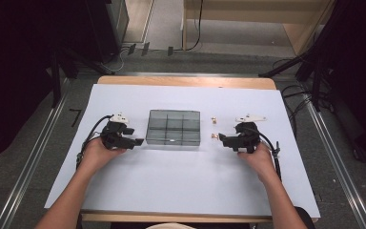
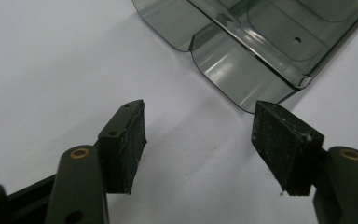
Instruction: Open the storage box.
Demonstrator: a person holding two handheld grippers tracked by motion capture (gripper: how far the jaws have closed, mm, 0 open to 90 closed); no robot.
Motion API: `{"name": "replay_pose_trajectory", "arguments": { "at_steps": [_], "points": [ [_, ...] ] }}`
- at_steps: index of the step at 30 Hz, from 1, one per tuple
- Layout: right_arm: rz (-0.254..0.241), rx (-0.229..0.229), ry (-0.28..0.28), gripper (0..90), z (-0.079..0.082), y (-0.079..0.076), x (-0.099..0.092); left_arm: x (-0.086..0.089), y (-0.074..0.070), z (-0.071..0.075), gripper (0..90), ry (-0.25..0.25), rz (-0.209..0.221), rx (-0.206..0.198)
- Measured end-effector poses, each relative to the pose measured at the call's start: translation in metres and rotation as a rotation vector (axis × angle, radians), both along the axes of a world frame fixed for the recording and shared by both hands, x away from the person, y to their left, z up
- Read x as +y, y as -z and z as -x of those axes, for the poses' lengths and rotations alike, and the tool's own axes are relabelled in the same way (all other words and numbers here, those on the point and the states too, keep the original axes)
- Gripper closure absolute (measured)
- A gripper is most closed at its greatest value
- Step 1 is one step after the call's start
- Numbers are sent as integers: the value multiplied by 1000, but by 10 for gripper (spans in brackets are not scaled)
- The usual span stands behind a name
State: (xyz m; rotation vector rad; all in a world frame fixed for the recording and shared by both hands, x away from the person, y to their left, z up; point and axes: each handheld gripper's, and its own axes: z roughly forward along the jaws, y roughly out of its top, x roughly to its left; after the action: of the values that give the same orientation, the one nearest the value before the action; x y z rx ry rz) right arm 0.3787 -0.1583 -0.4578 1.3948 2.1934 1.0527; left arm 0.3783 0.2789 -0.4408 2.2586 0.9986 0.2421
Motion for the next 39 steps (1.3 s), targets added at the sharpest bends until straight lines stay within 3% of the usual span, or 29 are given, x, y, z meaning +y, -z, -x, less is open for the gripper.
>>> {"name": "replay_pose_trajectory", "arguments": {
  "at_steps": [6,11,16,21,39],
  "points": [
    [-13,4,-44,131,2,-1,3,4,-1,1,426,5,19,2],
    [-34,-29,-85,138,7,-4,7,2,-2,2,444,0,18,15],
    [-32,-50,-85,170,9,-6,9,0,-3,1,412,-18,12,47],
    [-42,-50,-86,186,10,-8,10,4,-5,0,412,-57,50,72],
    [-52,-19,-91,343,16,-15,19,1,-11,4,403,-47,73,71]
  ]
}}
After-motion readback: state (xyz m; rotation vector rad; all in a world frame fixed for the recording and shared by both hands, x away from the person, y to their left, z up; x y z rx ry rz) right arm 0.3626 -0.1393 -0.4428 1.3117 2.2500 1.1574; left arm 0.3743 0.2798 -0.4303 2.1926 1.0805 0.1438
